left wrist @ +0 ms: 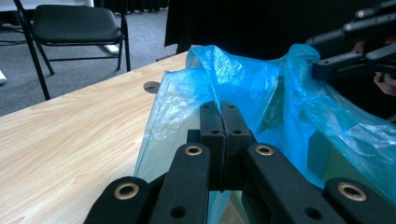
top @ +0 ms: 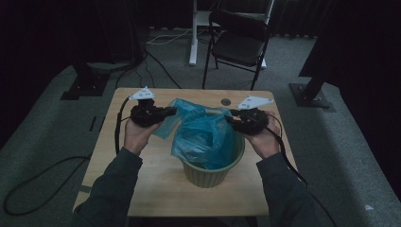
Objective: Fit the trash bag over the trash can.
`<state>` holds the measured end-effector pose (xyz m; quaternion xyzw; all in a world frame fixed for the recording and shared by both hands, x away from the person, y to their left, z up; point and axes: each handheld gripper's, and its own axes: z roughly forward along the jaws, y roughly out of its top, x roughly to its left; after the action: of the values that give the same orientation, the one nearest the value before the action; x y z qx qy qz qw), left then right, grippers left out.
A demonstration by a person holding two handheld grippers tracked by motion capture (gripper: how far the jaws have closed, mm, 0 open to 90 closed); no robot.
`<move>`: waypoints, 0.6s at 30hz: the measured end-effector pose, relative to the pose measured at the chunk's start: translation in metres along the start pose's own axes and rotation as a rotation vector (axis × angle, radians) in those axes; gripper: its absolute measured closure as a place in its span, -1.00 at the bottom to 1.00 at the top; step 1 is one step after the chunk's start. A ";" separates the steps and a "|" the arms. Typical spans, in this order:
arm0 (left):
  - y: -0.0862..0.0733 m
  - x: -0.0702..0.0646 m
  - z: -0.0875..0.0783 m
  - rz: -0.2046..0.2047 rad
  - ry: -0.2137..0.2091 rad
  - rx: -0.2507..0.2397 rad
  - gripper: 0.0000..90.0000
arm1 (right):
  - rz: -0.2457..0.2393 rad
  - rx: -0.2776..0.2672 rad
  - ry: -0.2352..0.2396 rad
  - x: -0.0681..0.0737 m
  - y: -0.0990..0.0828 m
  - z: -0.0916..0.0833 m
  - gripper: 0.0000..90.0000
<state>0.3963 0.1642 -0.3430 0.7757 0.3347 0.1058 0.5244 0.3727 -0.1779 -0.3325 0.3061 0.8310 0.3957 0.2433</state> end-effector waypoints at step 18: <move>-0.007 0.011 0.036 -0.049 0.000 0.128 0.99 | 0.152 0.084 0.057 -0.037 -0.022 0.029 0.99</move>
<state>0.4199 0.1461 -0.3663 0.7992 0.3597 0.0711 0.4763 0.4096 -0.2005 -0.3609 0.3666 0.8279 0.3864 0.1758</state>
